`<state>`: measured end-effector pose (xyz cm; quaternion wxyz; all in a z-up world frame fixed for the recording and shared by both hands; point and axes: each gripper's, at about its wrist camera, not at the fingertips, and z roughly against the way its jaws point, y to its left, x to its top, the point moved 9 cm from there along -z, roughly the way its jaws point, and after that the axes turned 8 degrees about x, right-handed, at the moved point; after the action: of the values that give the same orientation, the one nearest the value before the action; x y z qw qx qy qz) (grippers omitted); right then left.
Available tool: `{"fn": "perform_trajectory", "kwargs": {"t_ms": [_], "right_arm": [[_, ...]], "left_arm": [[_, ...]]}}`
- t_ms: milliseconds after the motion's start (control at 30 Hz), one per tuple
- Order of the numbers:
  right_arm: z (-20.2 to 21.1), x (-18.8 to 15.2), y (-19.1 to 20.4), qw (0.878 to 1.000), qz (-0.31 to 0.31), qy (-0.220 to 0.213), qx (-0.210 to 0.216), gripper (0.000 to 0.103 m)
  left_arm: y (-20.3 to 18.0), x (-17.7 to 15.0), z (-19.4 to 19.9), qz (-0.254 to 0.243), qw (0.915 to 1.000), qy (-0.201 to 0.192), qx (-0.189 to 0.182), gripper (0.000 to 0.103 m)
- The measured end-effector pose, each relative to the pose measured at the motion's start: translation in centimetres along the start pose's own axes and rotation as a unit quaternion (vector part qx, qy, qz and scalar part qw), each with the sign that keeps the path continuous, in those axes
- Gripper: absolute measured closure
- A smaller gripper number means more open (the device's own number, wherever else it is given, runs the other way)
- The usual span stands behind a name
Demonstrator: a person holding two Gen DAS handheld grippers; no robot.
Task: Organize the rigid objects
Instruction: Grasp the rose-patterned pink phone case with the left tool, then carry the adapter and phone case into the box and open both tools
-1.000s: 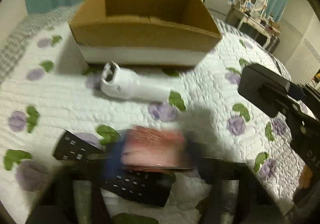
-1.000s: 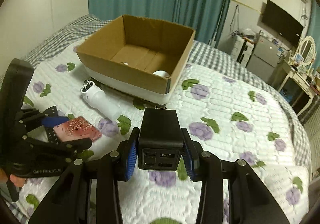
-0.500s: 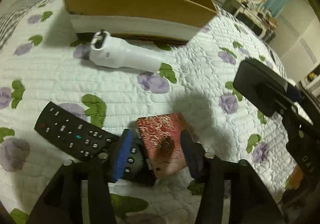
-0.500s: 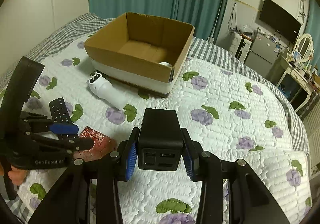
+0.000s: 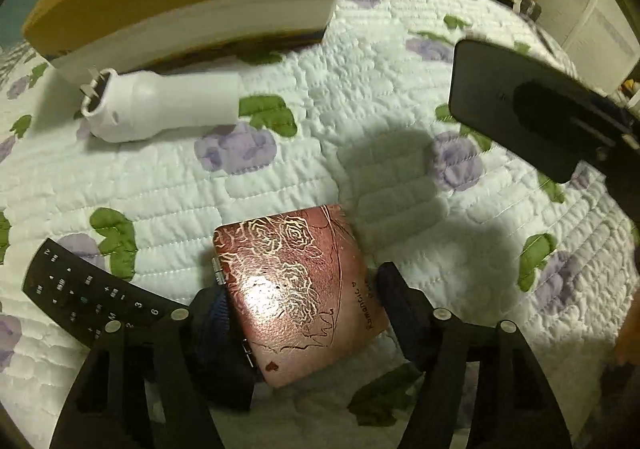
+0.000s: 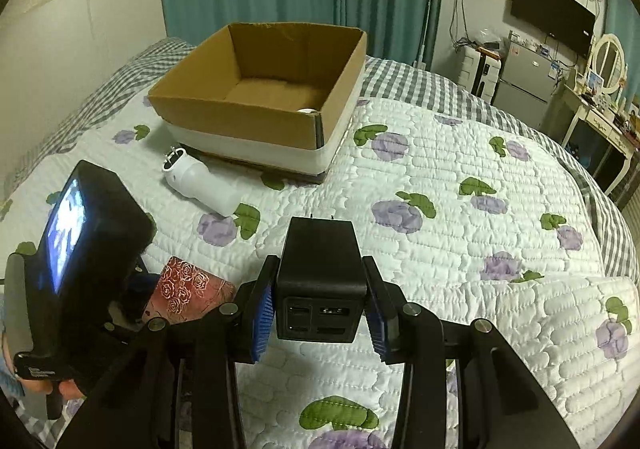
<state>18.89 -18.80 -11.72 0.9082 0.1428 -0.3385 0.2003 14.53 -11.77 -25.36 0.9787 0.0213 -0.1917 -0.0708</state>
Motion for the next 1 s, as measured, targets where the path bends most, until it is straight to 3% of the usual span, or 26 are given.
{"fn": "perform_trajectory", "kwargs": {"t_ms": [33,67,133,233,367,633,833,1000], "right_arm": [[0.2,0.0,-0.1,1.000,-0.001,-0.003,0.001,0.064],[0.4,0.1,-0.1,1.000,-0.002,-0.006,0.002,0.064],[0.8,0.3,0.0,1.000,-0.002,-0.011,0.003,0.064],[1.3,0.6,0.0,1.000,-0.001,-0.017,0.002,0.065],[1.6,0.8,0.3,1.000,0.002,-0.022,-0.001,0.065],[2.6,1.7,0.9,0.999,0.009,-0.035,0.000,0.065],[4.5,5.2,2.1,0.997,0.037,-0.065,0.003,0.065],[5.5,10.2,2.9,0.993,0.066,-0.094,0.007,0.065]], "left_arm": [[0.1,0.1,0.4,0.003,1.0000,-0.006,0.000,0.047],[0.3,0.2,1.0,0.006,0.9998,-0.016,0.004,0.063],[0.1,0.6,2.5,0.010,0.9993,-0.031,-0.019,0.081],[-0.2,0.8,3.9,0.004,0.9986,-0.048,-0.021,0.089],[-0.9,0.8,5.5,-0.002,0.9973,-0.069,-0.026,0.093],[1.2,4.3,9.8,0.008,0.9917,-0.128,-0.005,0.093],[4.4,8.4,13.6,0.023,0.9835,-0.179,0.011,0.093],[7.6,13.2,15.8,0.037,0.9756,-0.214,0.030,0.093]]}}
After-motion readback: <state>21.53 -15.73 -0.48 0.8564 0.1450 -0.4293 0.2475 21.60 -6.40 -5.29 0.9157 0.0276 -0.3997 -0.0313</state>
